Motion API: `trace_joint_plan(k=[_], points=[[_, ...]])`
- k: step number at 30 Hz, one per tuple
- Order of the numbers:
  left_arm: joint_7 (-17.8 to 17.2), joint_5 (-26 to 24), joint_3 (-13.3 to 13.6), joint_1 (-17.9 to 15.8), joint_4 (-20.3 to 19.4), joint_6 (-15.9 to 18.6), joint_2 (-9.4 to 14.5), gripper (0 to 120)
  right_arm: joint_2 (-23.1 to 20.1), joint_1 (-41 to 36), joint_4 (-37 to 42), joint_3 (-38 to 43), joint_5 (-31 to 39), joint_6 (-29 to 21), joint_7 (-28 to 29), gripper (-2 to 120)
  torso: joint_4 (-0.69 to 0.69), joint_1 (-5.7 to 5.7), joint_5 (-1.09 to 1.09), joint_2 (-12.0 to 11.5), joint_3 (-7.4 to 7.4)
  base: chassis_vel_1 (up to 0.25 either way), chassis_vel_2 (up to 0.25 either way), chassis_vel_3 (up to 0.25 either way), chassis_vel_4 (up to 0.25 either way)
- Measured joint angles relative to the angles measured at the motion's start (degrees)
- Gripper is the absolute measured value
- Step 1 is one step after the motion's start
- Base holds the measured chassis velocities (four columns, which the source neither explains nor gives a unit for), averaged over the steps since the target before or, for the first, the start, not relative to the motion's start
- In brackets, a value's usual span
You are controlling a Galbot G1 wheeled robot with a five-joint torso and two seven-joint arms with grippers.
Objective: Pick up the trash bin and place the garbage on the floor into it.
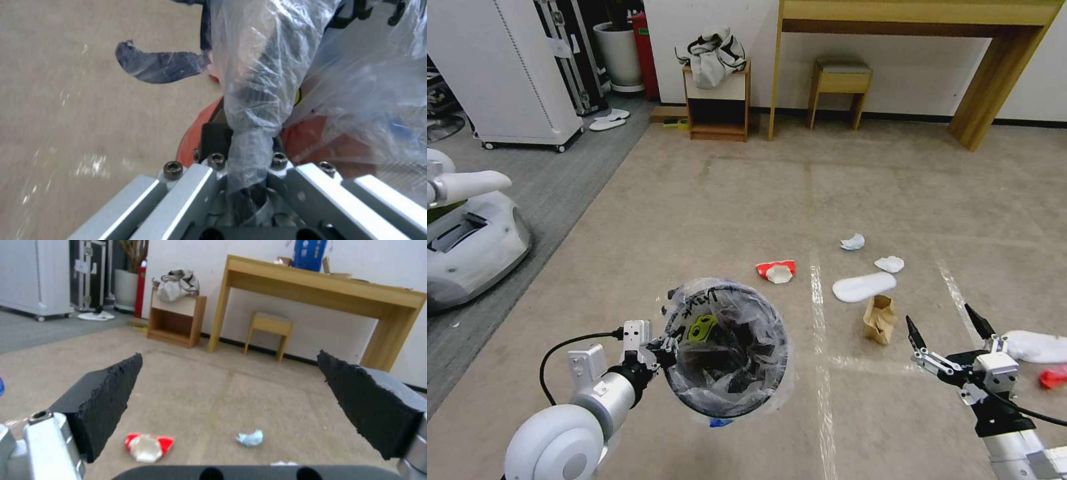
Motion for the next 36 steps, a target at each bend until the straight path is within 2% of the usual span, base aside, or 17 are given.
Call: trace_joint_plan(k=[8, 12, 14, 36], points=[[0.05, 0.17, -0.14, 0.30, -0.25, -0.13, -0.18, 1, 0.24, 0.00, -0.13, -0.55, 0.09, 0.77, 0.60, 100, 0.00, 0.01, 0.00, -0.01, 0.01, -0.291, 0.301, 0.277, -0.286], [0.14, 0.26, -0.40, 0.52, -0.30, -0.16, -0.15, 1, 0.40, -0.09, -0.16, -0.69, 0.10, 1.15, 0.78, 100, 0.03, 0.05, 0.00, -0.02, 0.03, -0.148, 0.161, 0.145, -0.099], [0.18, 0.29, -0.55, 0.65, -0.47, -0.19, -0.11, 1, 0.52, -0.19, -0.16, -0.70, 0.09, 1.38, 0.85, 100, -0.02, 0.02, -0.02, -0.02, 0.00, 0.028, -0.012, -0.029, 0.015], [1.33, 1.13, -0.46, 1.29, -0.40, -0.58, -0.74, 1, 1.19, -0.71, 0.31, -1.42, 0.00, 1.35, 1.23, 100, 0.00, 0.00, 0.01, 0.00, -0.01, -0.006, -0.023, 0.016, 0.021]])
